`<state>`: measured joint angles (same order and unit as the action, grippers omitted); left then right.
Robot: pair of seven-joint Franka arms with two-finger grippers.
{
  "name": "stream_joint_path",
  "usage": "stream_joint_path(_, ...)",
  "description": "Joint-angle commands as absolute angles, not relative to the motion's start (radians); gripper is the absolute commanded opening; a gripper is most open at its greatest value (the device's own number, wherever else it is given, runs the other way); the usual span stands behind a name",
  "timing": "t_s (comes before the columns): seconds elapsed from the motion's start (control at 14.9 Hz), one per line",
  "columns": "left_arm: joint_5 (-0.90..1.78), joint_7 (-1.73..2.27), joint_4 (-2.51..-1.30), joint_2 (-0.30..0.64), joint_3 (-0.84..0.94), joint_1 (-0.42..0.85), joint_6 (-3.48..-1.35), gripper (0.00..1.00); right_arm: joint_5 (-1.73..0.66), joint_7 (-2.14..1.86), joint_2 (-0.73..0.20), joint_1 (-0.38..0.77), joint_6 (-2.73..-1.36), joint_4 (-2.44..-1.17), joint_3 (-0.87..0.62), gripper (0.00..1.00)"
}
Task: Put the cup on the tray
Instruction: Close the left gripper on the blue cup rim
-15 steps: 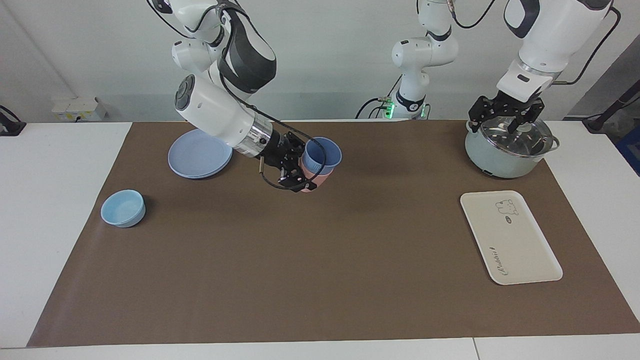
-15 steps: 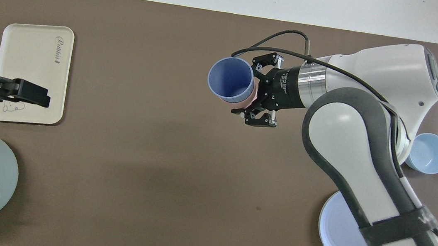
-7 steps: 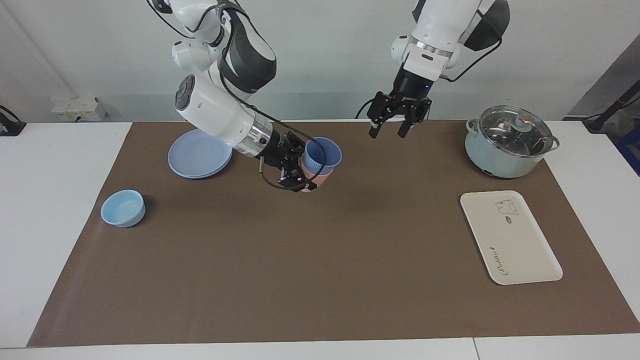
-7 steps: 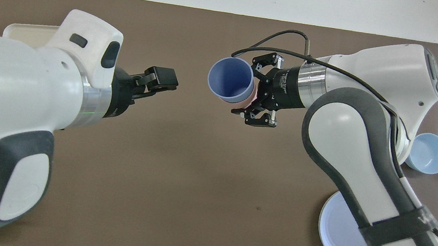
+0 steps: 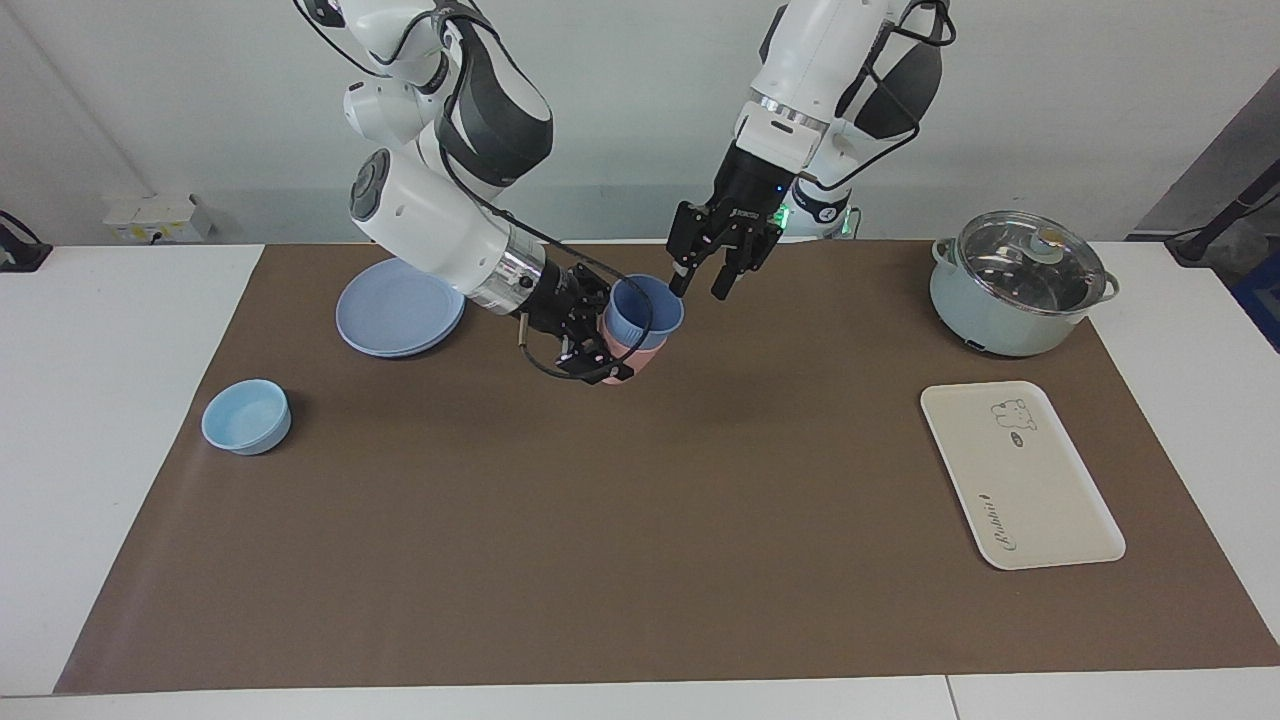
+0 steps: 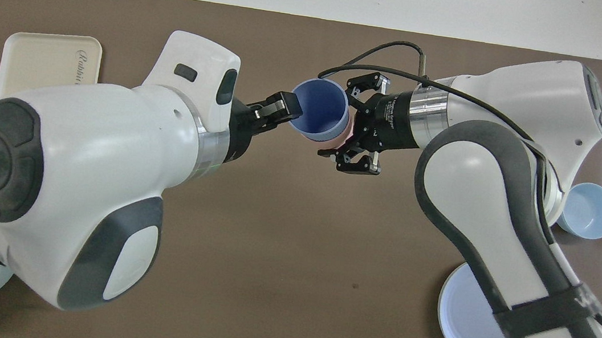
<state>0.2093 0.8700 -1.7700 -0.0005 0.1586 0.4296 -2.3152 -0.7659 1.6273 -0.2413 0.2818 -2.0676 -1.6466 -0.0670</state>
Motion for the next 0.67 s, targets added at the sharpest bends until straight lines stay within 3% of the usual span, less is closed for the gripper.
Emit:
stream_joint_path(0.0, 0.227, 0.900, -1.773, 0.028, 0.140, 0.466, -2.378, 0.66, -0.795, 1.629, -0.222, 0.276, -2.079, -1.664, -0.072, 0.00)
stream_joint_path(0.07, 0.227, 0.900, -1.770, 0.029, 0.140, 0.466, -2.378, 0.65, -0.795, 1.628, -0.222, 0.276, -2.079, -1.664, -0.072, 0.00)
stream_joint_path(0.13, 0.227, 0.902, -1.766, 0.029, 0.141, 0.466, -2.379, 0.55, -0.795, 1.628, -0.222, 0.276, -2.079, -1.664, -0.072, 0.00)
stream_joint_path(0.27, 0.229, 0.939, -1.764, 0.031, 0.141, 0.468, -2.391, 0.14, -0.795, 1.628, -0.222, 0.276, -2.079, -1.663, -0.072, 0.00)
stream_joint_path(0.34, 0.227, 0.962, -1.758, 0.038, 0.140, 0.468, -2.396, 0.00, -0.795, 1.626, -0.222, 0.276, -2.079, -1.664, -0.072, 0.00)
stream_joint_path(0.61, 0.229, 0.988, -1.712, 0.051, 0.141, 0.469, -2.372, 0.00, -0.795, 1.621, -0.222, 0.275, -2.074, -1.663, -0.072, 0.00)
